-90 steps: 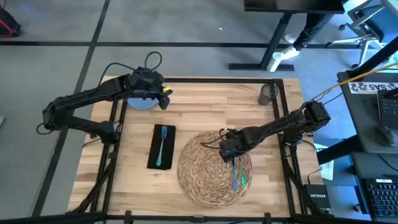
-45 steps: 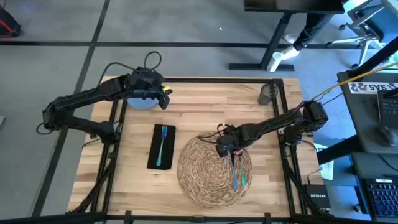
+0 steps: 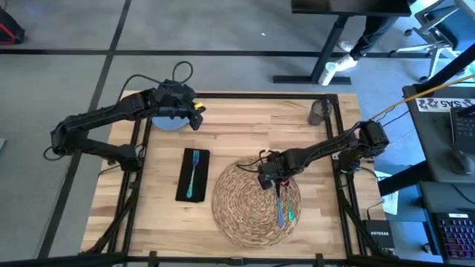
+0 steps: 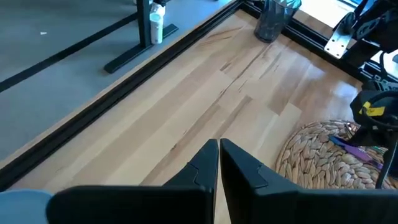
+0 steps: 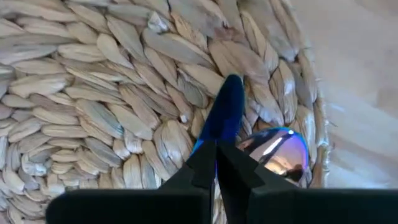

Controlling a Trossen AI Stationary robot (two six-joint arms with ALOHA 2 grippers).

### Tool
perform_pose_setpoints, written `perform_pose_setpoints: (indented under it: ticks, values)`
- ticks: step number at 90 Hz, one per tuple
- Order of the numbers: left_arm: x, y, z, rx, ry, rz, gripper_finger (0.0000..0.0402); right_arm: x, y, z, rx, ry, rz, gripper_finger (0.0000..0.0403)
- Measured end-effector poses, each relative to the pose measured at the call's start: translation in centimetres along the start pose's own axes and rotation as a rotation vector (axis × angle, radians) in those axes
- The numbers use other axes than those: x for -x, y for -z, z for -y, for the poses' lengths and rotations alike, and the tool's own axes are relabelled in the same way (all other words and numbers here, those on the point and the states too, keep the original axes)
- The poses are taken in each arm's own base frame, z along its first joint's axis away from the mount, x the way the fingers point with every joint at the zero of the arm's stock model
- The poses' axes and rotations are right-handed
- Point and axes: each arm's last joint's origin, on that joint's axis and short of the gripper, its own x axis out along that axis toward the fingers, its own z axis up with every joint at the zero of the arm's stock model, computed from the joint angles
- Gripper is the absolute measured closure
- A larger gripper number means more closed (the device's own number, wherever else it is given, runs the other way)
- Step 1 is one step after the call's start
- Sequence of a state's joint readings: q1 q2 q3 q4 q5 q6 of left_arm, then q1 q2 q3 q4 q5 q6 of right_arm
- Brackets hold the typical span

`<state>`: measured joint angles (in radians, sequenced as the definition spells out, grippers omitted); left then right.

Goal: Set table place
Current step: Adjust the blue spoon on the brown placemat

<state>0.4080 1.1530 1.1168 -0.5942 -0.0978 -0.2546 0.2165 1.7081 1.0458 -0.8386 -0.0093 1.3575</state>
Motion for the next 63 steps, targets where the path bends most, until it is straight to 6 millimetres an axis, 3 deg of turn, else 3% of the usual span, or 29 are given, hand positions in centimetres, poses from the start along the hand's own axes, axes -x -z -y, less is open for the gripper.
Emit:
perform_pose_setpoints:
  ticks: [63]
  values:
    - [-0.01, 0.0, -0.02, -0.007, -0.003, 0.0, 0.0402, -0.22, 0.17, 0.4, 0.01, 0.049, -0.04, 0.0403]
